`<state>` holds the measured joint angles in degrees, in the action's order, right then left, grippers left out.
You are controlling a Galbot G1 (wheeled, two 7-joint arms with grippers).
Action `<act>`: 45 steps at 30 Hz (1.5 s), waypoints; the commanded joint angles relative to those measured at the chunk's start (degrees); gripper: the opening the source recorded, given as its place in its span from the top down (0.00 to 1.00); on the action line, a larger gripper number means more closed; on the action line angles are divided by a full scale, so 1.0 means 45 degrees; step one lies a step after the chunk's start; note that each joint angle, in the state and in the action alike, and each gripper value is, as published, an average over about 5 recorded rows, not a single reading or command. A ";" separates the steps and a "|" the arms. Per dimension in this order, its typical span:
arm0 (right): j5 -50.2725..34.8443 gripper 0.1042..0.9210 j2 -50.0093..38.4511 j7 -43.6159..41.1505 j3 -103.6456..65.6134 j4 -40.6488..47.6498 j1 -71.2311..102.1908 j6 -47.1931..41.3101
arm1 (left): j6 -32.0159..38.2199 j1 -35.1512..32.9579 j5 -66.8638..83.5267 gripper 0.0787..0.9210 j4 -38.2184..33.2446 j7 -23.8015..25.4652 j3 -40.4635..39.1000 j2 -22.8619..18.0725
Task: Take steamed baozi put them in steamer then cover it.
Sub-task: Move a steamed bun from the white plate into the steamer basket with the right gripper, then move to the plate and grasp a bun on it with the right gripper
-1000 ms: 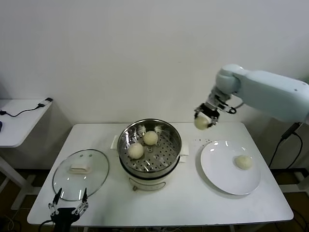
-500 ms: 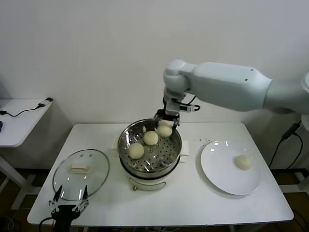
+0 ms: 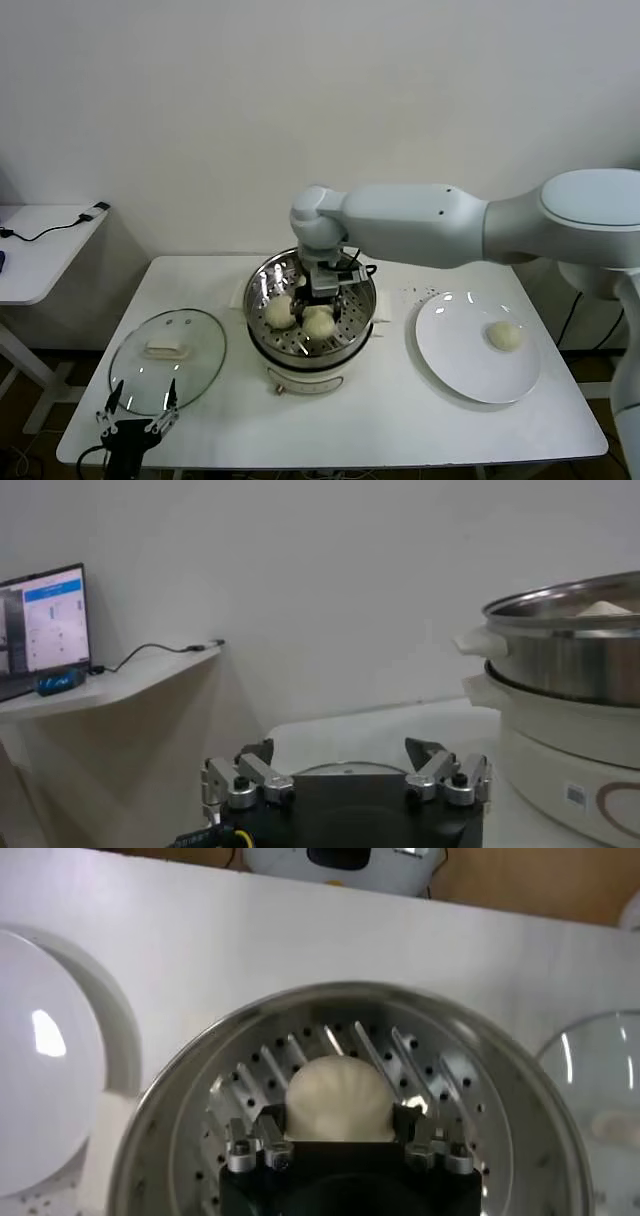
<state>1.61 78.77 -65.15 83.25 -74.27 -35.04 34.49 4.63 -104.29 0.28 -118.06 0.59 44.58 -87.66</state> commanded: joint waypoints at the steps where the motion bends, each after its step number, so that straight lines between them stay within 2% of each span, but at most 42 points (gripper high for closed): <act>1: 0.0179 0.29 0.0425 0.0011 0.0101 -0.0028 0.0667 0.0198 | -0.0005 0.0028 0.0065 0.12 0.0076 0.0006 0.0043 -0.0028; 4: 0.0145 0.27 0.0445 0.0052 0.0077 0.0060 0.0752 0.0176 | 0.0029 -0.0011 0.0107 0.12 0.0135 0.0007 0.0097 -0.0024; 11: 0.0135 0.13 0.0445 0.0177 -0.0017 0.0260 0.0798 0.0086 | 0.0065 -0.0041 0.0142 0.12 0.0182 -0.0002 0.0131 -0.0028; 18: 0.0168 0.12 0.0118 -0.0142 -0.0588 0.0582 0.0299 0.0515 | 0.0102 -0.0119 0.0124 0.12 0.0163 -0.0012 0.0128 -0.0038; 23: -0.0501 0.12 -0.0785 -0.0278 -0.0909 0.0608 -0.0678 0.0288 | 0.0129 -0.0172 0.0112 0.12 0.0128 -0.0014 0.0129 -0.0011; 26: -0.1262 0.12 -0.1858 0.0122 -0.0995 0.0699 -0.1356 -0.0903 | 0.0125 -0.0222 0.0111 0.12 0.0103 -0.0015 0.0103 0.0023; 31: -0.3581 0.12 -0.4184 0.1585 0.0277 0.0514 -0.2700 -0.5076 | 0.0132 -0.0235 0.0118 0.12 0.0081 -0.0013 0.0042 0.0088; 38: -0.7032 0.12 -0.7241 0.1981 0.0477 0.0415 -0.2329 -1.0315 | 0.0147 -0.0191 0.0128 0.12 0.0093 0.0014 -0.0108 0.0085; 41: -0.7118 0.12 -0.8339 0.1891 0.0135 0.0734 -0.1548 -1.0907 | 0.0155 -0.0207 0.0135 0.12 0.0083 0.0017 -0.0120 0.0083; 45: -0.5613 0.12 -0.9601 0.1334 -0.0917 0.1150 0.0237 -1.0876 | 0.0132 -0.0254 0.0158 0.12 -0.0027 0.0018 -0.0114 0.0077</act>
<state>-19.97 47.63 -59.71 81.12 -70.24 -38.79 -2.00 5.26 -105.41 0.97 -118.06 0.64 44.15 -87.39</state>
